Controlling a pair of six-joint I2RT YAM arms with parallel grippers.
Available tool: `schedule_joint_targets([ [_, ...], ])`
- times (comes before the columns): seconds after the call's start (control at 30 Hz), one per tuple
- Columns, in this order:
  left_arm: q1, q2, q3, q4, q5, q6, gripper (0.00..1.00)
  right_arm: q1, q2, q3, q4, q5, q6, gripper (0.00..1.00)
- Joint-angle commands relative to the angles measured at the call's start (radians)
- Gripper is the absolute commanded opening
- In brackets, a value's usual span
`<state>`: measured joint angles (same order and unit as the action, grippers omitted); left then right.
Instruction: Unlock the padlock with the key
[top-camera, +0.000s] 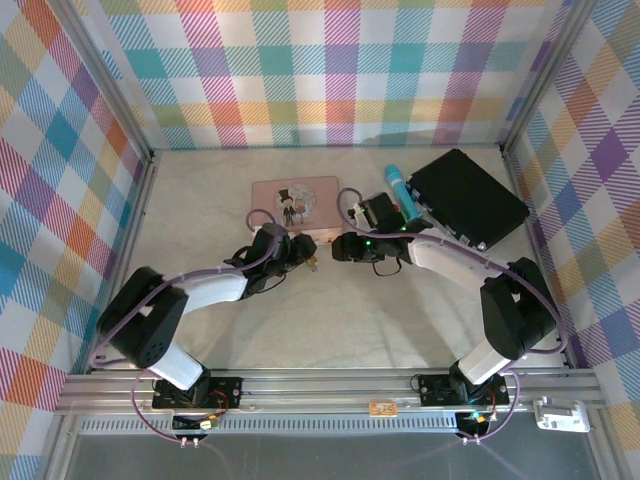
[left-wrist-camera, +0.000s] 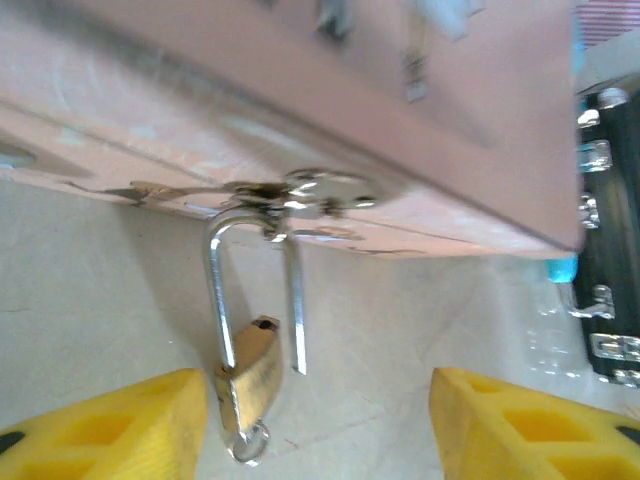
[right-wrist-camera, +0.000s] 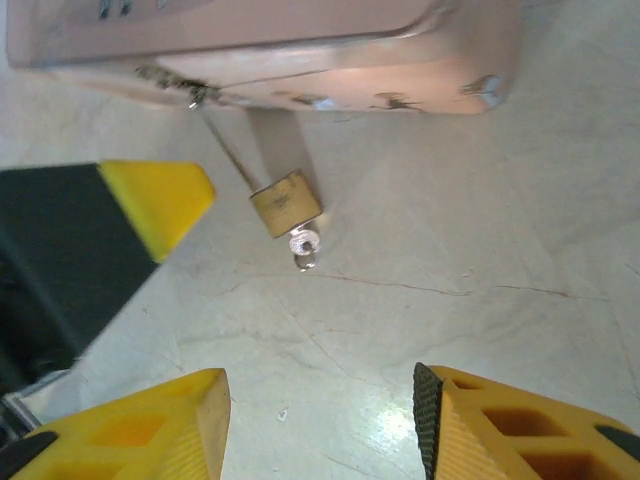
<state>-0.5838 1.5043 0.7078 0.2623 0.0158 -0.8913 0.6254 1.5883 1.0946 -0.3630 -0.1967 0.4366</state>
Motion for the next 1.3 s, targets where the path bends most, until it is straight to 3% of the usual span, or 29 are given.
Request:
schedule_joint_targets([
  [0.0, 0.047, -0.092, -0.029, -0.119, -0.015, 0.021, 0.64, 0.050, 0.041, 0.055, -0.039, 0.072, -0.104, 0.52],
  [0.3, 0.239, -0.240, -0.090, -0.154, 0.058, -0.017, 0.66, 0.241, 0.251, 0.270, -0.135, 0.287, -0.239, 0.52],
  [0.37, 0.271, -0.248, -0.100, -0.148, 0.076, -0.023, 0.67, 0.268, 0.313, 0.338, -0.190, 0.356, -0.255, 0.56],
  [0.53, 0.315, -0.267, -0.141, -0.124, 0.098, -0.052, 0.66, 0.318, 0.452, 0.457, -0.284, 0.536, -0.251, 0.60],
  [0.7, 0.327, -0.300, -0.173, -0.124, 0.102, -0.065, 0.66, 0.333, 0.525, 0.507, -0.333, 0.675, -0.194, 0.55],
  [0.9, 0.333, -0.348, -0.200, -0.142, 0.085, -0.064, 0.67, 0.335, 0.544, 0.487, -0.272, 0.695, -0.186, 0.45],
  [1.27, 0.337, -0.372, -0.195, -0.151, 0.101, -0.061, 0.66, 0.335, 0.563, 0.448, -0.160, 0.630, -0.167, 0.47],
])
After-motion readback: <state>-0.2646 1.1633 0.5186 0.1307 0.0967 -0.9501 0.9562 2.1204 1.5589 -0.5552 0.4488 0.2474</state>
